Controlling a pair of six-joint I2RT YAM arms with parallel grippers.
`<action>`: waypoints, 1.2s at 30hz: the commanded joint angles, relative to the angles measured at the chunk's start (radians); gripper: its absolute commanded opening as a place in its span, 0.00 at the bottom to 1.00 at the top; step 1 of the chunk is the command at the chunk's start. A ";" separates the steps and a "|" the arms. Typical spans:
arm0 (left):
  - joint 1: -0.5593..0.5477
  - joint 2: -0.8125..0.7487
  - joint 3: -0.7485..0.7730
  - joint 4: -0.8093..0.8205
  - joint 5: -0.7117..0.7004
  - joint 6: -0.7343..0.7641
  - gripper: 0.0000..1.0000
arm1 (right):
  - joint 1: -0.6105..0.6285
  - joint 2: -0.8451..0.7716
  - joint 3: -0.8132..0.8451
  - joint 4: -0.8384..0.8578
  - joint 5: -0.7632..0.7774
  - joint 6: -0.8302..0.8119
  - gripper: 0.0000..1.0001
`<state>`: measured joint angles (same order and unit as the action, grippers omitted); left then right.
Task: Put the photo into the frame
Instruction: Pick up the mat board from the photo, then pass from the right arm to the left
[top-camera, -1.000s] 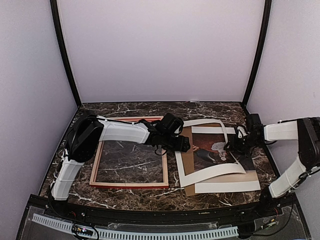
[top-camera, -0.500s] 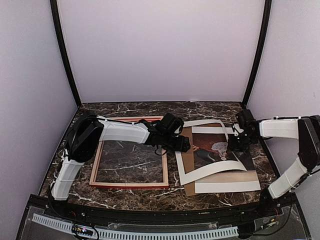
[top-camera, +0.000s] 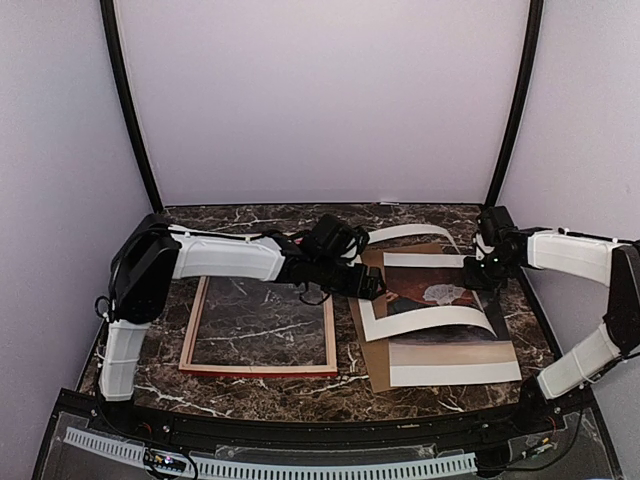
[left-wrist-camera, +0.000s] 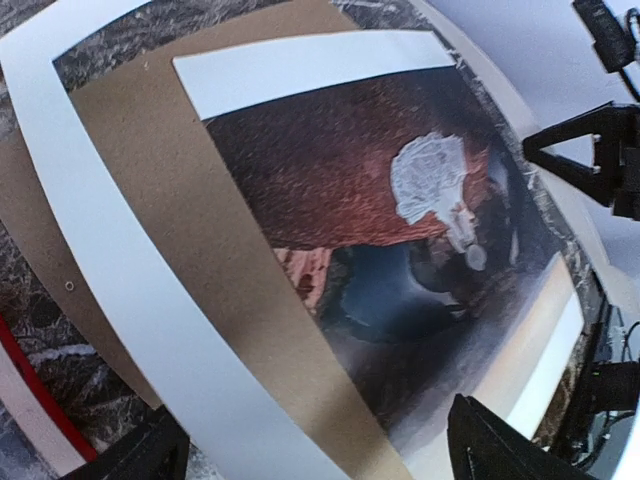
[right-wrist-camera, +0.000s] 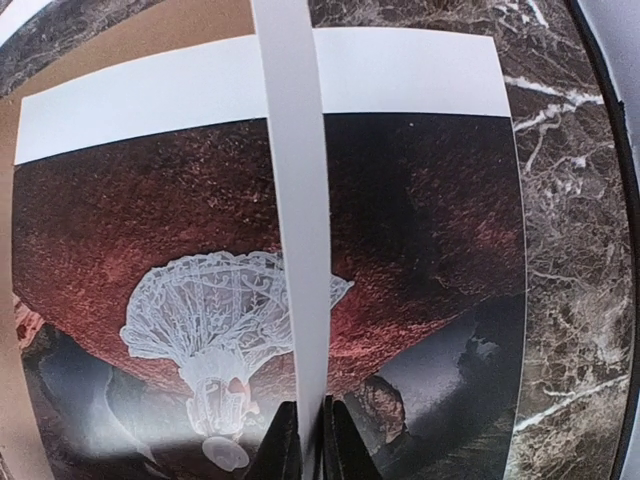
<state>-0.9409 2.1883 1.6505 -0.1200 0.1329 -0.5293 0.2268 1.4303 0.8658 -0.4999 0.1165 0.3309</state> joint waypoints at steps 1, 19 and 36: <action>-0.003 -0.176 -0.045 0.049 0.054 0.009 0.95 | 0.005 -0.056 0.050 -0.027 0.000 0.008 0.08; 0.139 -0.397 -0.309 0.334 0.365 -0.209 0.93 | 0.160 -0.076 0.142 -0.034 -0.005 0.086 0.07; 0.260 -0.430 -0.406 0.469 0.474 -0.315 0.51 | 0.249 -0.040 0.135 -0.011 0.067 0.085 0.07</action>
<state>-0.6849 1.8099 1.2636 0.2844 0.5678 -0.8253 0.4591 1.3800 0.9882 -0.5385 0.1558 0.4053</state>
